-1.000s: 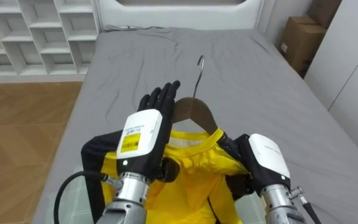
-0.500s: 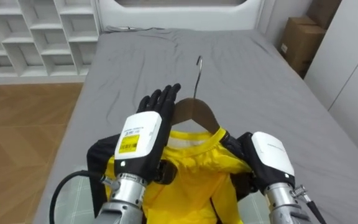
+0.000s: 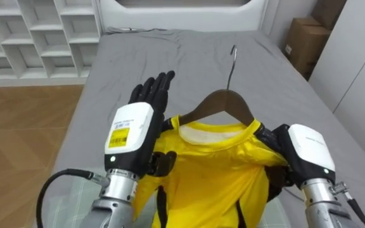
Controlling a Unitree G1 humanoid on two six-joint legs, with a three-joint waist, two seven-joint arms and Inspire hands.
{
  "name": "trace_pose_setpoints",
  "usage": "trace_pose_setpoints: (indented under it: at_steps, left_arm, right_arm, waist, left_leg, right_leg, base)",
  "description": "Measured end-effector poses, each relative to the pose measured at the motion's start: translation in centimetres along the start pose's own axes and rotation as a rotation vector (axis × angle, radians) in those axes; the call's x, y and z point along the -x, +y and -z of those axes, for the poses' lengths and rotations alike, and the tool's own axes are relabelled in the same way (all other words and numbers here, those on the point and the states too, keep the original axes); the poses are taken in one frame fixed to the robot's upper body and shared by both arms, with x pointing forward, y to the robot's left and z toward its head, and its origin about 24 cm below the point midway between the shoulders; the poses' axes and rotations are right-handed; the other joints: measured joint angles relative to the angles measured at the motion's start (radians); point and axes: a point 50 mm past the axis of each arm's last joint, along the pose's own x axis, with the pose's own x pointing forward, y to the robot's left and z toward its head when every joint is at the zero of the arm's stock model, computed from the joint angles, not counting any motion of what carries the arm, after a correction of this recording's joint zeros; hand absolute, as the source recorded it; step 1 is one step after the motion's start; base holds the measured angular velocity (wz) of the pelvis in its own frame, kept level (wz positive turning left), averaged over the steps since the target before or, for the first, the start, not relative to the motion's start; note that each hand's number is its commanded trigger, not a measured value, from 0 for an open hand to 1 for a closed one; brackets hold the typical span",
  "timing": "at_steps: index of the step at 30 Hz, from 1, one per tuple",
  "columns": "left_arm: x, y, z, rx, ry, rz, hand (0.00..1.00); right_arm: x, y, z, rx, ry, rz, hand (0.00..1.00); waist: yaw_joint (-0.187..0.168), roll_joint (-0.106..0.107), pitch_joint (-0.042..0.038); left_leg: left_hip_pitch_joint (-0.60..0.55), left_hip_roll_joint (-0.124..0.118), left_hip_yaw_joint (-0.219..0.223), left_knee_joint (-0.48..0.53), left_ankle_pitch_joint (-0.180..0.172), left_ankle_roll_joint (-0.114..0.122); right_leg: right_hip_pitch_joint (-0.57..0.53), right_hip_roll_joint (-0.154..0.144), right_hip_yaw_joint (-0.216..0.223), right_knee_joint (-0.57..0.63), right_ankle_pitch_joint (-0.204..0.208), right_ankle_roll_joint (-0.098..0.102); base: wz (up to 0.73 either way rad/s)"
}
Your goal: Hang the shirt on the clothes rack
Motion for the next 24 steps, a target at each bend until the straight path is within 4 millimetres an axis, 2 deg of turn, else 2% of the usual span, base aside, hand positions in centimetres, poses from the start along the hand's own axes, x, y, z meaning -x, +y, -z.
trace_pose_setpoints:
  at_steps: [8, 15, 18, 24]
  left_arm:
    - [-0.1, 1.1, 0.9, -0.042, 0.009, -0.051, 0.00]
    - [-0.3, 3.4, 1.5, -0.016, 0.036, -0.148, 0.00]
    - [0.6, 4.8, 2.2, 0.043, 0.084, -0.226, 0.00]
    - [2.4, 6.5, 5.0, 0.088, 0.219, -0.317, 0.00]
  right_arm:
    - [-0.1, -0.7, 0.6, 0.003, 0.019, 0.052, 1.00]
    - [-0.2, -1.2, 1.1, 0.024, 0.029, 0.067, 1.00]
    - [0.1, -1.8, 1.7, 0.024, 0.053, 0.097, 1.00]
    - [0.5, -3.8, 2.6, 0.022, 0.077, 0.194, 1.00]
  waist:
    - [0.005, -0.010, -0.0007]
    - [0.011, -0.012, -0.0020]
    - [0.011, -0.010, -0.0033]
    - [0.029, -0.003, -0.0065]
  left_leg:
    - [-0.001, -0.001, -0.001, 0.000, 0.000, 0.000]
    - [-0.001, -0.001, -0.003, 0.001, 0.000, 0.000]
    - [-0.002, 0.000, -0.004, 0.001, 0.000, 0.000]
    - [0.002, 0.000, -0.008, 0.001, 0.000, 0.000]
  right_leg:
    - [-0.001, 0.000, 0.005, 0.000, 0.000, 0.000]
    - [-0.002, 0.000, 0.004, 0.000, -0.002, 0.000]
    - [-0.003, 0.000, 0.002, 0.000, -0.002, 0.000]
    - [0.005, 0.000, -0.006, 0.000, -0.002, 0.000]
  base:
    - [0.00]
    - [0.00]
    - [0.00]
    - [0.03]
